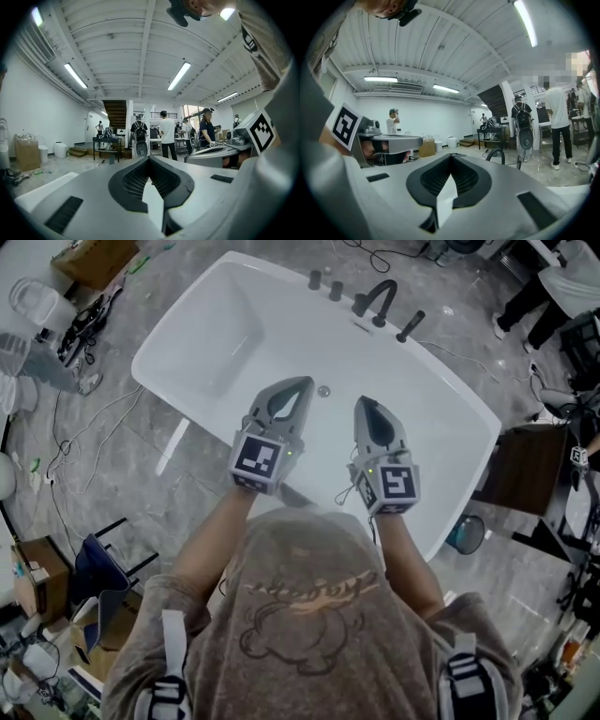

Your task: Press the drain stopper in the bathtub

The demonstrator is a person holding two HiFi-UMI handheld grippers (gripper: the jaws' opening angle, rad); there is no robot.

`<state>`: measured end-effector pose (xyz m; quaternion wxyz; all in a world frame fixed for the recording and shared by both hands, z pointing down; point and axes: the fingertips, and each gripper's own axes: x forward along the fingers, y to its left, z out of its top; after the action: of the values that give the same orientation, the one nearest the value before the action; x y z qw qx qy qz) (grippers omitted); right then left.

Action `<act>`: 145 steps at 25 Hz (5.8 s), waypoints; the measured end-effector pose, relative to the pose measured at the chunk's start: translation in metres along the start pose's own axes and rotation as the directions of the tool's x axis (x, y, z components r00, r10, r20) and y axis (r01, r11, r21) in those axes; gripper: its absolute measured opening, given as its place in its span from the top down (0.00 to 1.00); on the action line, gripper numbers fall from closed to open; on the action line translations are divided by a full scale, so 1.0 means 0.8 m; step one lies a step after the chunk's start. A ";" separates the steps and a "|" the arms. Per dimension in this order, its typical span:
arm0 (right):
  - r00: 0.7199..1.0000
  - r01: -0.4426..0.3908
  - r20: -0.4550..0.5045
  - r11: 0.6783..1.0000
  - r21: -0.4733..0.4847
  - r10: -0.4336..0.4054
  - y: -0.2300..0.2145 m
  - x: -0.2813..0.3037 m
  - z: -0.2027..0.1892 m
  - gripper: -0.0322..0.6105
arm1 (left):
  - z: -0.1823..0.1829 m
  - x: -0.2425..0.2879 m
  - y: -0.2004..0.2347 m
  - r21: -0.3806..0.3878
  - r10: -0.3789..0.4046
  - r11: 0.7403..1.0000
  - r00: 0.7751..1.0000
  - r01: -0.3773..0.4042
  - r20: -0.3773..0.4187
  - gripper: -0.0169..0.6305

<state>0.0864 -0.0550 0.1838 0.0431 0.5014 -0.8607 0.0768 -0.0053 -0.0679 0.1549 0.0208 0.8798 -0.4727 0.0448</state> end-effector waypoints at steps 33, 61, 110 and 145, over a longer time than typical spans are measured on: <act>0.989 0.146 0.001 0.989 0.019 -0.146 -0.075 0.220 -0.131 0.95 | -0.171 0.167 0.127 -0.010 -0.272 0.962 0.962 0.272 -0.001 0.97; 0.976 0.217 0.015 0.976 0.031 -0.218 -0.114 0.337 -0.345 0.95 | -0.374 0.270 0.189 -0.040 -0.367 0.928 0.928 0.370 0.072 0.97; 0.928 0.303 -0.243 0.952 0.048 -0.283 -0.204 0.421 -0.769 0.95 | -0.653 0.347 0.173 -0.056 -0.459 0.884 0.885 0.463 0.073 0.97; 0.686 0.307 -0.699 0.951 0.024 -0.204 -0.235 0.449 -0.978 0.95 | -0.711 0.351 0.204 -0.146 -0.369 0.920 0.930 0.365 -0.002 0.97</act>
<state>0.0704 -0.3170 1.0252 0.3345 0.5539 -0.6965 0.3101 -0.0206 -0.3465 0.7474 0.0986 0.9482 -0.3013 0.0190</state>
